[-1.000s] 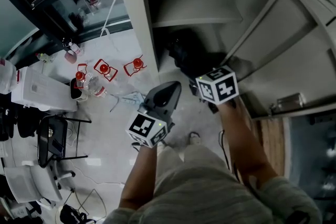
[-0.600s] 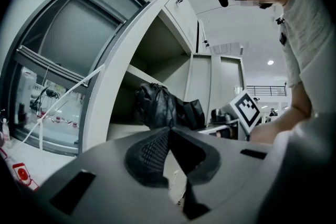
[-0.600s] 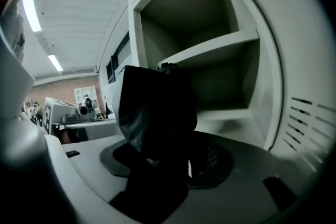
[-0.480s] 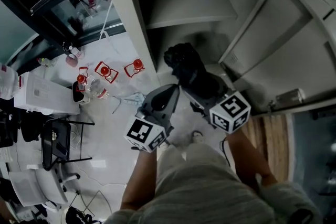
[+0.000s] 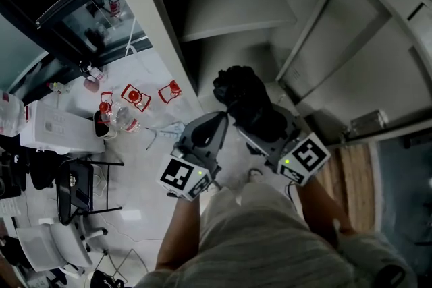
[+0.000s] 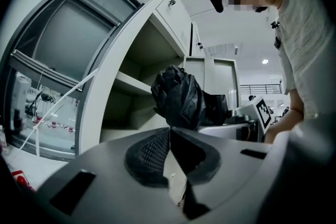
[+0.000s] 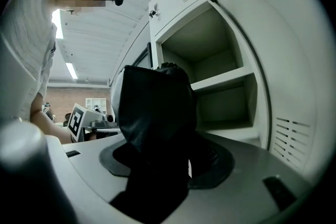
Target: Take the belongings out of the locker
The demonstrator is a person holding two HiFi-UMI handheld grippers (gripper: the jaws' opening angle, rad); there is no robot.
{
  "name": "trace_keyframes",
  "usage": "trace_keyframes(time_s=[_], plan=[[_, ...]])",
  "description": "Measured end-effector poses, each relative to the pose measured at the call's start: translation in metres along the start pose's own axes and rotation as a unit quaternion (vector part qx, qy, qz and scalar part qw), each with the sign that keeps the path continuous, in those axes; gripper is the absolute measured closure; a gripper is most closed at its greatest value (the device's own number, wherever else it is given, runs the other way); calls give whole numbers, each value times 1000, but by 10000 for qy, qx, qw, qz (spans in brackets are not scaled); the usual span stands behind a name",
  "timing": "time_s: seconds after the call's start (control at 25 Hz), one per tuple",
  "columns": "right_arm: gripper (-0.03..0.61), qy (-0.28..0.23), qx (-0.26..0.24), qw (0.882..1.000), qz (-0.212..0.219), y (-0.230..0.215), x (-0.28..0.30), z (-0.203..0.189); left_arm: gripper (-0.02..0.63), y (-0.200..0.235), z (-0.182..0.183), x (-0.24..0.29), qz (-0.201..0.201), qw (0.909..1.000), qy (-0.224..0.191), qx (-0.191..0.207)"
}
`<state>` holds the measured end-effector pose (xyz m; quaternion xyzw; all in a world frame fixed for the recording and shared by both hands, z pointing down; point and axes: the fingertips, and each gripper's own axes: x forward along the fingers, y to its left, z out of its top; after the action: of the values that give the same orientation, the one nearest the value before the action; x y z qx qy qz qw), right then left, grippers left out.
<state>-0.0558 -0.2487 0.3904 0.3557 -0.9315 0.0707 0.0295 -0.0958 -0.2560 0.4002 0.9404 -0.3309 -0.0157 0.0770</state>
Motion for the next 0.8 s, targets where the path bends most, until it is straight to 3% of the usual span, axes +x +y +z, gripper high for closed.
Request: trace_keyframes(time_s=[0.28,0.8], plan=[[324,-296,-63,9995,44,2,-9,8,609,-2,4,1,-38,10000,-23,18],[324,-212,-112,9997,-79,-1,-16,7,609,-9,6,3,-124,9999,-60,87]])
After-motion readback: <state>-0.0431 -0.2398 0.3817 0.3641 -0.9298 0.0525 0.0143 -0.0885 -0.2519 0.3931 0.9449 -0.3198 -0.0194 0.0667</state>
